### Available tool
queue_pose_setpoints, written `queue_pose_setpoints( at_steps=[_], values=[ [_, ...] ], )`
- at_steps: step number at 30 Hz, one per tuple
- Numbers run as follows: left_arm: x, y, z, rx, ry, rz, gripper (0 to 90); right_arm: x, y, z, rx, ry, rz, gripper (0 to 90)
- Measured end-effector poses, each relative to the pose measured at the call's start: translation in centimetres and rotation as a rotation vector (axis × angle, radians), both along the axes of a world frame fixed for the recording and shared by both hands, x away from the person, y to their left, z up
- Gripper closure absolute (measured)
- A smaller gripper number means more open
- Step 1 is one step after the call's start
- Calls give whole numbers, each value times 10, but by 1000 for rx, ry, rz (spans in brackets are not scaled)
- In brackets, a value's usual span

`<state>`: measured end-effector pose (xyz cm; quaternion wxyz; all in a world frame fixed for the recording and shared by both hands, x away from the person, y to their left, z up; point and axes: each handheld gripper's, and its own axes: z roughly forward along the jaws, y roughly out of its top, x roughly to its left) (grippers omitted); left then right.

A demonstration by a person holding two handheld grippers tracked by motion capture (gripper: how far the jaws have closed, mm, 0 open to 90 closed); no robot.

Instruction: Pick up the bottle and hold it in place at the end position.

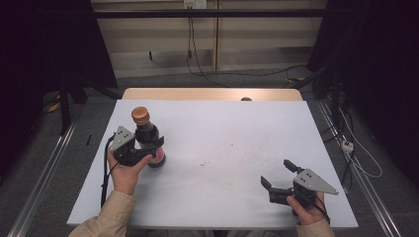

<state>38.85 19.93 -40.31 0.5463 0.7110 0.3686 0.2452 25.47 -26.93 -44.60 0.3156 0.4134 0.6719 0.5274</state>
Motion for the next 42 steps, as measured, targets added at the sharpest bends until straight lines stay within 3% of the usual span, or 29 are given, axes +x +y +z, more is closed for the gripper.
queue_pose_setpoints(
  at_steps=[16, 31, 38, 42],
  values=[
    [1, -5, 2, 5, -14, 14, 286, 0, 1, 1, 3, -8, 4, 29],
    [11, -26, 8, -5, -13, -39, 279, 0, 0, 1, 2, -11, 2, 29],
    [14, -36, 13, -35, -9, -61, 278, 0, 0, 1, 2, -11, 2, 29],
    [16, -41, 15, -27, -11, -74, 278, 0, -1, 1, 4, -9, 0, 29]
  ],
)
